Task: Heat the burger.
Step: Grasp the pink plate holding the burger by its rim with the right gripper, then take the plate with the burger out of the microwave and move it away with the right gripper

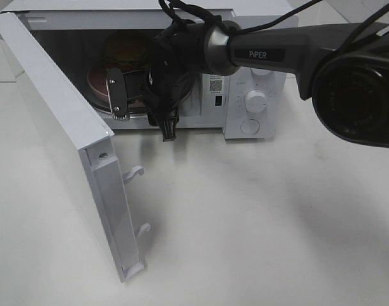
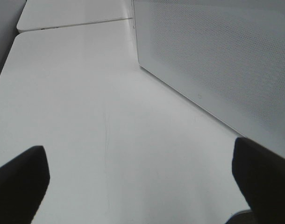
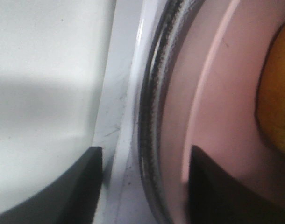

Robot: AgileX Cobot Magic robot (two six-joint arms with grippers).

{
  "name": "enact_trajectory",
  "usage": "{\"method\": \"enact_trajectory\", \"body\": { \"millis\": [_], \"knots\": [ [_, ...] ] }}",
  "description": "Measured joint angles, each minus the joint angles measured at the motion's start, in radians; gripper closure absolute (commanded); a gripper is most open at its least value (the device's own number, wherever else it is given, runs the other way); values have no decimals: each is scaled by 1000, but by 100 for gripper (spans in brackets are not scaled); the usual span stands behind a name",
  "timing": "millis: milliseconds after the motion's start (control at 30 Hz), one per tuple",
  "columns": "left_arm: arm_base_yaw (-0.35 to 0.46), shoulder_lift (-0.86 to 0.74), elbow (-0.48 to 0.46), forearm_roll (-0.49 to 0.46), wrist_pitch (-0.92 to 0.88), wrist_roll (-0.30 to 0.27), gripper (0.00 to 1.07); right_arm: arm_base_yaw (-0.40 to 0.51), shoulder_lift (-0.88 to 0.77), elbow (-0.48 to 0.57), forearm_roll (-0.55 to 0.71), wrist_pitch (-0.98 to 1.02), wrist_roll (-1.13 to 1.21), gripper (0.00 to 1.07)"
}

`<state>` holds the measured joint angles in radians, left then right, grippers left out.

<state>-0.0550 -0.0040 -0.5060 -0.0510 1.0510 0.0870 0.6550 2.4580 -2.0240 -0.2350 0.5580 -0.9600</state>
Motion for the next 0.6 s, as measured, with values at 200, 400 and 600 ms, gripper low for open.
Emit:
{"method": "enact_trajectory", "body": {
  "millis": [200, 400, 600],
  "knots": [
    [0, 0, 0, 0, 0, 0, 6, 7, -3, -9, 9, 1, -46, 107],
    [0, 0, 0, 0, 0, 0, 6, 6, -4, -9, 9, 7, -49, 107],
    [0, 0, 0, 0, 0, 0, 6, 6, -13, -9, 36, 15, -87, 107]
  ]
}}
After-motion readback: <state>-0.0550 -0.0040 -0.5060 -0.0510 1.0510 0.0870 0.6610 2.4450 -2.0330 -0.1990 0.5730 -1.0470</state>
